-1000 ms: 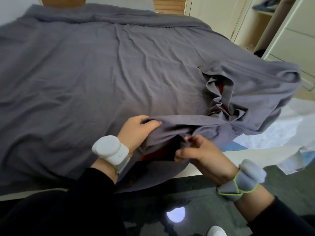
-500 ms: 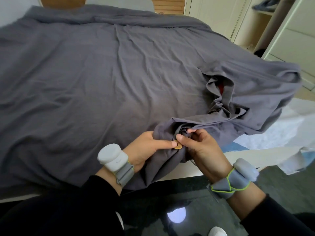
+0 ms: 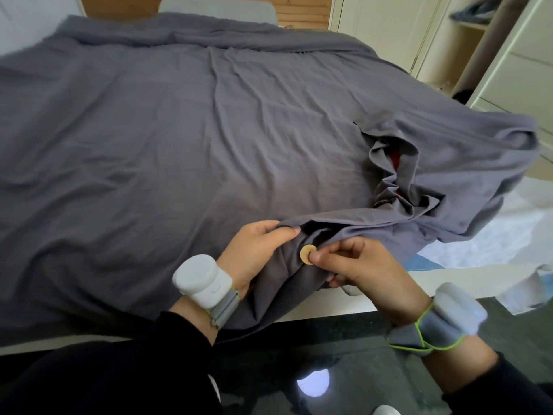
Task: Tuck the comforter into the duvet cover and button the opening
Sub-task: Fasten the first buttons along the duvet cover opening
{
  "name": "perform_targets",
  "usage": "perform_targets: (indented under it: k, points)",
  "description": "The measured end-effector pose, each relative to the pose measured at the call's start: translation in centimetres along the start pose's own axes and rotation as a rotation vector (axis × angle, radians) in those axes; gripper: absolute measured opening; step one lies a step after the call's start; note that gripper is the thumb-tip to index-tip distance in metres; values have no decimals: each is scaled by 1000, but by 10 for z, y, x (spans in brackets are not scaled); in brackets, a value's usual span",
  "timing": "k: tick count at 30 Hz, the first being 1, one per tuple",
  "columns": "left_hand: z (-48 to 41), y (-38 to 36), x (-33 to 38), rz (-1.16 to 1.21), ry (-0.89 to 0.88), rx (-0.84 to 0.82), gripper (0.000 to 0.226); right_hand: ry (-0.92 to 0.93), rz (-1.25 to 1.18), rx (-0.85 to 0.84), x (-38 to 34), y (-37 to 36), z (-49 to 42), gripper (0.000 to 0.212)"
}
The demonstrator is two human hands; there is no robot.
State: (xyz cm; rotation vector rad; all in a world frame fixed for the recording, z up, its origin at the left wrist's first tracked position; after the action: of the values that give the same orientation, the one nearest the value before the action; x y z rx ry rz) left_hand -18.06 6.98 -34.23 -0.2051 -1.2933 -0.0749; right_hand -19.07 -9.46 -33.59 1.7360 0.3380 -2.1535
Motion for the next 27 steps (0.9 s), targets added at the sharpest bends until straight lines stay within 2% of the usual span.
perform_targets:
  k: [2,4,5,8,10,12,14,18,23,27]
  points:
    - [0,11,8,-231,-128,191,9,25,10,-30,-7,-1,3,4]
    - [3,20,18,-411,-271,373,27,65,-23,-43,-13,-1,5,4]
    - [5,23,22,-465,-334,413,34,84,-57,-44,-17,-2,6,5]
    - [7,24,26,-642,-420,404,26,121,-121,-7,-19,-2,6,18]
    - [5,20,22,-745,-381,329,20,125,-112,18,-17,-3,4,12]
    - [4,15,15,-769,-336,251,31,120,-93,32,-16,-5,3,4]
    - [2,9,12,-807,-319,225,38,113,-70,41,-15,-6,2,8]
    - [-1,1,18,-965,-318,268,12,103,-62,56,-14,-8,1,15]
    - [-7,12,26,-761,-219,257,19,93,-75,74,-13,-8,-1,14]
    - [-4,27,27,-513,-38,50,30,87,-99,99,-11,-11,-3,12]
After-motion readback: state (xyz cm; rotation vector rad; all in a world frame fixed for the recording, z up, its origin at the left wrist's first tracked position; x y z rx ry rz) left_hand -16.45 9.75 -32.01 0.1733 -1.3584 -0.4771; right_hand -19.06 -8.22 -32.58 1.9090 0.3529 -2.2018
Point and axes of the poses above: each hand's wrist, its own z-axis away from the middle knuckle, its own y-axis out of the back of the hand, x = y × z, the point moved 3 cm from there along -z, towards the middle knuckle, and after that the axes turned 10 degrees about -x, right-handed, at the moved point
